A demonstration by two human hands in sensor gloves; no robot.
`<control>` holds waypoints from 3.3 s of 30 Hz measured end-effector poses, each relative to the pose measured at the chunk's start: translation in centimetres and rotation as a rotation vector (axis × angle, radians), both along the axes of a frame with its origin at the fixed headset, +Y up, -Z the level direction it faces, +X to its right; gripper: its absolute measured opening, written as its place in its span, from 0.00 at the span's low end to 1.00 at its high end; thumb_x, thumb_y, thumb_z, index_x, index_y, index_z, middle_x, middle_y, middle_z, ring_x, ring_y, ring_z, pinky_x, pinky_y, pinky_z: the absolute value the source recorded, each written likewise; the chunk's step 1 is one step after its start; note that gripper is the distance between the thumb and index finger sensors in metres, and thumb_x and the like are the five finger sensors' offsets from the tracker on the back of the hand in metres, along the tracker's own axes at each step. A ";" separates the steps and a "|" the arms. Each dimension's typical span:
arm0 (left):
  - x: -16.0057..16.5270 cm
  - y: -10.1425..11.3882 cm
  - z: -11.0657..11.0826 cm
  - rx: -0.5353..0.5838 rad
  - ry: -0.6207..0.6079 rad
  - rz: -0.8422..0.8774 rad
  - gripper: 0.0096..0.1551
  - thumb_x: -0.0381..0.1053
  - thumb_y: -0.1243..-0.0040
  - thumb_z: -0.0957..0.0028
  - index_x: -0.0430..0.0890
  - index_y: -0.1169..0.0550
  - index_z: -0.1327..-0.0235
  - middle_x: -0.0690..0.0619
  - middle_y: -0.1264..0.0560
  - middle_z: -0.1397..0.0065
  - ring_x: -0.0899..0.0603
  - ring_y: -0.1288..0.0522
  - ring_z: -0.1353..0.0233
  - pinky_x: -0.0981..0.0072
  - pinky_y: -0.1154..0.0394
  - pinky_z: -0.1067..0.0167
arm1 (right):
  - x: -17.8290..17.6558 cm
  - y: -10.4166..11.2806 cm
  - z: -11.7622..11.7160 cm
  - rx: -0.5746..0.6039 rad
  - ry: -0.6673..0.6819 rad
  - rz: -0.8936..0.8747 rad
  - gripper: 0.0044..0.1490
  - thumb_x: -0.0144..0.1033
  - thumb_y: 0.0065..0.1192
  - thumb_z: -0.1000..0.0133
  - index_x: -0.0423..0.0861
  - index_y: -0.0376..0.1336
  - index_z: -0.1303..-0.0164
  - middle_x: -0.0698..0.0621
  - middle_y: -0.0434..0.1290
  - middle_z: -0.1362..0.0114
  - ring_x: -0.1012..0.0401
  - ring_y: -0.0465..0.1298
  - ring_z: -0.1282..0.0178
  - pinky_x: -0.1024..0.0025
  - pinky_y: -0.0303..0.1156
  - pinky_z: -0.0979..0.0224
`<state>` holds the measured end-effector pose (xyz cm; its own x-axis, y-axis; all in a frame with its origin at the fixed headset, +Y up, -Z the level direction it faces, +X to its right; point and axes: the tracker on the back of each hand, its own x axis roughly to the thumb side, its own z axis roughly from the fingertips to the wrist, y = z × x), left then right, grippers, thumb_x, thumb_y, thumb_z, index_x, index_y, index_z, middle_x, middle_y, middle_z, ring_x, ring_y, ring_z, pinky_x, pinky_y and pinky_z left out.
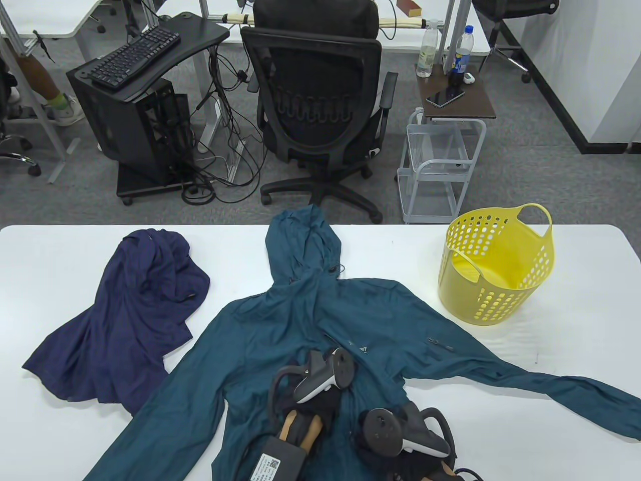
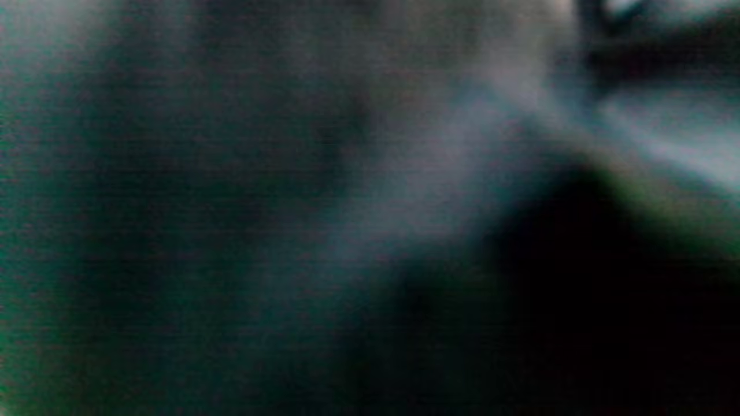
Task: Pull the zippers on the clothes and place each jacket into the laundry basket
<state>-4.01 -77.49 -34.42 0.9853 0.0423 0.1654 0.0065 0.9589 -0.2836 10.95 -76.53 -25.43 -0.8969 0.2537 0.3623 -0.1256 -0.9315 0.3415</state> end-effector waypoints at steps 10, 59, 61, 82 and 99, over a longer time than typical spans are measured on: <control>1.5 3.3 2.6 0.059 -0.002 0.198 0.30 0.55 0.49 0.54 0.73 0.31 0.35 0.59 0.28 0.23 0.42 0.29 0.25 0.35 0.37 0.30 | 3.7 -0.9 -3.4 0.017 -0.257 -0.106 0.29 0.52 0.59 0.43 0.53 0.71 0.35 0.53 0.66 0.16 0.42 0.62 0.19 0.34 0.62 0.29; 2.3 4.4 2.6 0.087 -0.071 0.046 0.30 0.54 0.51 0.54 0.76 0.33 0.36 0.58 0.32 0.24 0.43 0.32 0.27 0.40 0.35 0.31 | 4.0 -1.3 -3.2 0.022 -0.250 -0.137 0.28 0.53 0.63 0.45 0.57 0.73 0.35 0.57 0.67 0.17 0.45 0.61 0.17 0.37 0.62 0.29; 3.0 4.4 3.2 0.053 -0.085 0.024 0.28 0.54 0.51 0.54 0.74 0.28 0.38 0.58 0.28 0.26 0.43 0.29 0.30 0.42 0.33 0.33 | 4.7 -1.4 -3.8 0.034 -0.304 -0.147 0.28 0.53 0.63 0.45 0.57 0.72 0.35 0.57 0.67 0.17 0.46 0.61 0.17 0.38 0.62 0.28; 1.5 -1.4 0.4 -0.214 -0.025 0.003 0.32 0.55 0.51 0.53 0.84 0.41 0.39 0.67 0.52 0.16 0.40 0.52 0.17 0.30 0.46 0.29 | 2.3 0.4 -1.2 0.188 -0.113 -0.073 0.30 0.50 0.66 0.48 0.50 0.75 0.38 0.51 0.75 0.22 0.43 0.68 0.21 0.34 0.60 0.26; 0.8 0.7 1.0 -0.012 0.002 0.042 0.31 0.57 0.51 0.54 0.80 0.36 0.36 0.63 0.40 0.15 0.39 0.42 0.17 0.34 0.43 0.28 | 1.9 -0.9 -2.1 0.074 -0.140 -0.069 0.30 0.54 0.61 0.45 0.57 0.71 0.34 0.57 0.69 0.18 0.46 0.65 0.19 0.40 0.63 0.25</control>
